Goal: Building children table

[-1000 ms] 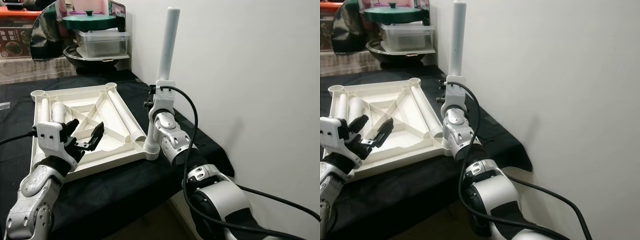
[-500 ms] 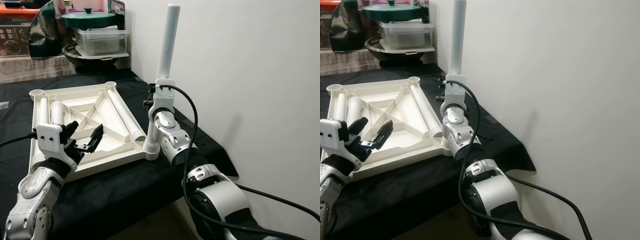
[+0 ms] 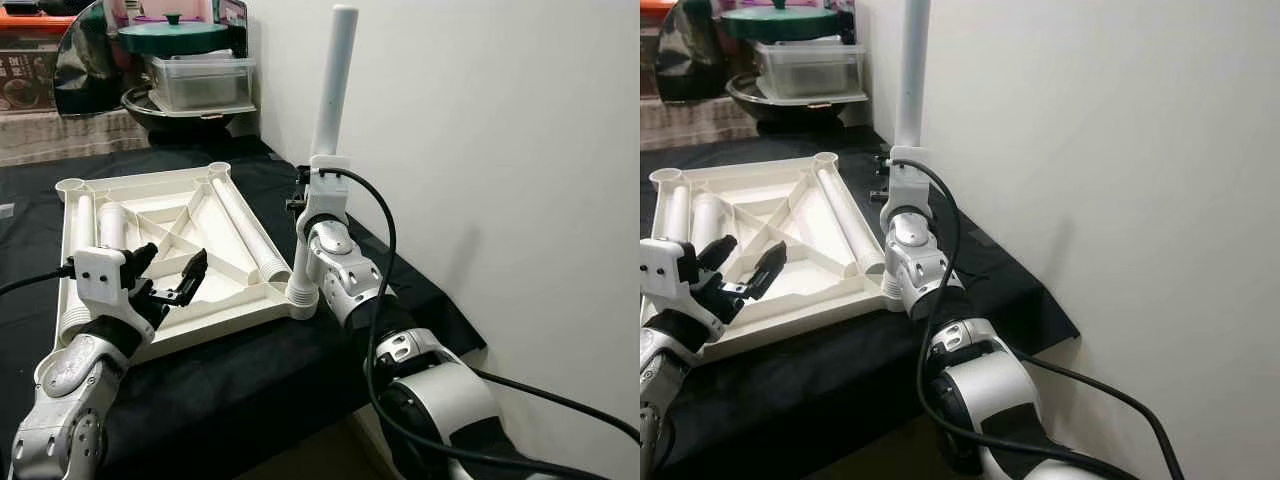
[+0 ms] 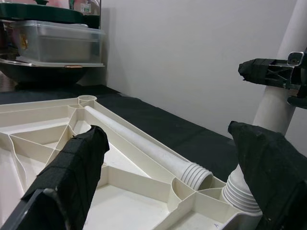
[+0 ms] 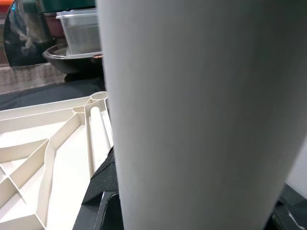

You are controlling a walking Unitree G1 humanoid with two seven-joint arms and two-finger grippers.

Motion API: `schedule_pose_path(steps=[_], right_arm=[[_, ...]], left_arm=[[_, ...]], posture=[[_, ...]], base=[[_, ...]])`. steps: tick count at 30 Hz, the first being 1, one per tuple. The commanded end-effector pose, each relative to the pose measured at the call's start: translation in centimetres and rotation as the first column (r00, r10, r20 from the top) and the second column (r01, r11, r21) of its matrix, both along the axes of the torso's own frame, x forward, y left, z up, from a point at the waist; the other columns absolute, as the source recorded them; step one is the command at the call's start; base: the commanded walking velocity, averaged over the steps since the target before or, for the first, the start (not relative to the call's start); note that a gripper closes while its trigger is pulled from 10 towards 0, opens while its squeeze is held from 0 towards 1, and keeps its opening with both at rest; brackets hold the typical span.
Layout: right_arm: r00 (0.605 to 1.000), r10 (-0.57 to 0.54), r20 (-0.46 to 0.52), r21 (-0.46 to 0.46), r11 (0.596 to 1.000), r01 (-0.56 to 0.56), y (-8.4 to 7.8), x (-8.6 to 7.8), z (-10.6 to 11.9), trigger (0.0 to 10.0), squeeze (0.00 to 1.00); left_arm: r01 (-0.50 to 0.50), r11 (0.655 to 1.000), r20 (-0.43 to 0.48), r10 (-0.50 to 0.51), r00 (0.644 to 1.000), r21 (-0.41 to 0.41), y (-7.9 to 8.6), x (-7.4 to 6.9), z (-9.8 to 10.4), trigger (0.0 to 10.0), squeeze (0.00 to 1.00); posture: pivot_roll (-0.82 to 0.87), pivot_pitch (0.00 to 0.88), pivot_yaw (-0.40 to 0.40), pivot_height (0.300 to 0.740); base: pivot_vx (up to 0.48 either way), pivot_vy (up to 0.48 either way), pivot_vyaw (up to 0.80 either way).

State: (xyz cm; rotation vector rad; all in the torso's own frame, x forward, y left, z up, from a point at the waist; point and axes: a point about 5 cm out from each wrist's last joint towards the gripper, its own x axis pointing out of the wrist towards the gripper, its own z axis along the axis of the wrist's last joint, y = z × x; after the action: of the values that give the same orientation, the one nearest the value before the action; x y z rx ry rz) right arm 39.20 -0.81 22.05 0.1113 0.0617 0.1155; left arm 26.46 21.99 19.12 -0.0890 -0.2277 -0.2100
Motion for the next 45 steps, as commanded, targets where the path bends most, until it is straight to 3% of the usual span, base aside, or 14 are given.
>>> schedule_pose_path(steps=[1,22,23,24,25,26,27,28,29,30,40,45], right_arm=[[0.979,0.077,-0.19,0.018,0.997,-0.074,2.0,-1.5,-4.0,10.0,0.0],[0.983,0.095,-0.156,0.051,0.995,-0.088,2.1,-1.4,-2.7,10.0,0.0],[0.983,0.097,-0.154,0.053,0.995,-0.09,2.1,-1.4,-2.6,10.0,0.22],[0.983,0.097,-0.154,0.053,0.995,-0.09,2.1,-1.4,-2.6,10.0,0.22],[0.984,0.099,-0.15,0.055,0.994,-0.091,2.1,-1.4,-2.5,10.0,0.45],[0.984,0.099,-0.15,0.055,0.994,-0.091,2.1,-1.4,-2.5,10.0,0.45],[0.984,0.1,-0.146,0.056,0.994,-0.092,2.0,-1.4,-2.5,10.0,0.62],[0.984,0.1,-0.146,0.056,0.994,-0.092,2.0,-1.4,-2.5,10.0,0.62],[0.985,0.1,-0.143,0.056,0.994,-0.093,2.0,-1.4,-2.4,10.0,0.92],[0.985,0.1,-0.139,0.056,0.994,-0.093,1.9,-1.4,-2.3,10.0,1.0],[0.99,0.119,-0.075,0.077,0.991,-0.113,1.3,-1.4,-0.9,10.0,1.0],[0.985,0.17,-0.019,0.081,0.982,-0.168,0.2,-1.4,0.7,10.0,1.0]], left_arm=[[0.014,1.0,-0.017,-0.014,1.0,0.007,-0.2,0.2,-0.3,10.0,0.0],[0.023,1.0,-0.024,-0.023,0.999,0.013,-0.2,0.5,-0.5,10.0,0.0],[0.024,1.0,-0.025,-0.024,0.999,0.013,-0.2,0.5,-0.5,10.0,0.0],[0.024,1.0,-0.025,-0.024,0.999,0.013,-0.2,0.5,-0.5,10.0,0.0],[0.026,1.0,-0.025,-0.025,0.999,0.013,-0.2,0.6,-0.5,10.0,0.0],[0.026,1.0,-0.025,-0.025,0.999,0.013,-0.2,0.6,-0.5,10.0,0.0],[0.027,1.0,-0.025,-0.026,0.999,0.013,-0.2,0.6,-0.5,10.0,0.0],[0.027,1.0,-0.025,-0.026,0.999,0.013,-0.2,0.6,-0.5,10.0,0.0],[0.027,1.0,-0.026,-0.027,0.999,0.014,-0.2,0.6,-0.5,10.0,0.0],[0.028,1.0,-0.026,-0.027,0.999,0.015,-0.2,0.6,-0.5,10.0,0.0],[0.032,0.999,-0.031,-0.031,0.999,0.018,-0.1,0.7,-0.7,10.0,0.0],[0.033,0.999,-0.033,-0.032,0.999,0.021,0.0,0.7,-0.7,10.0,0.0]], posture=[[0.06,0.0,-0.113,0.74],[0.06,0.0,-0.108,0.74],[0.06,0.0,-0.106,0.74],[0.06,0.0,-0.106,0.74],[0.06,0.0,-0.106,0.74],[0.06,0.0,-0.106,0.74],[0.06,0.0,-0.106,0.74],[0.06,0.0,-0.106,0.74],[0.06,0.0,-0.106,0.74],[0.06,0.0,-0.106,0.74],[0.06,0.0,-0.096,0.74],[0.06,0.0,-0.096,0.74]], base=[[0.0,0.0,0.0],[0.0,0.0,0.0],[0.0,0.0,0.0],[0.0,0.0,0.0],[0.0,0.0,0.0],[0.0,0.0,0.0],[0.0,0.0,0.0],[0.0,0.0,0.0],[0.0,0.0,0.0],[0.0,0.0,0.0],[0.0,0.0,0.0],[0.0,0.0,0.0]])
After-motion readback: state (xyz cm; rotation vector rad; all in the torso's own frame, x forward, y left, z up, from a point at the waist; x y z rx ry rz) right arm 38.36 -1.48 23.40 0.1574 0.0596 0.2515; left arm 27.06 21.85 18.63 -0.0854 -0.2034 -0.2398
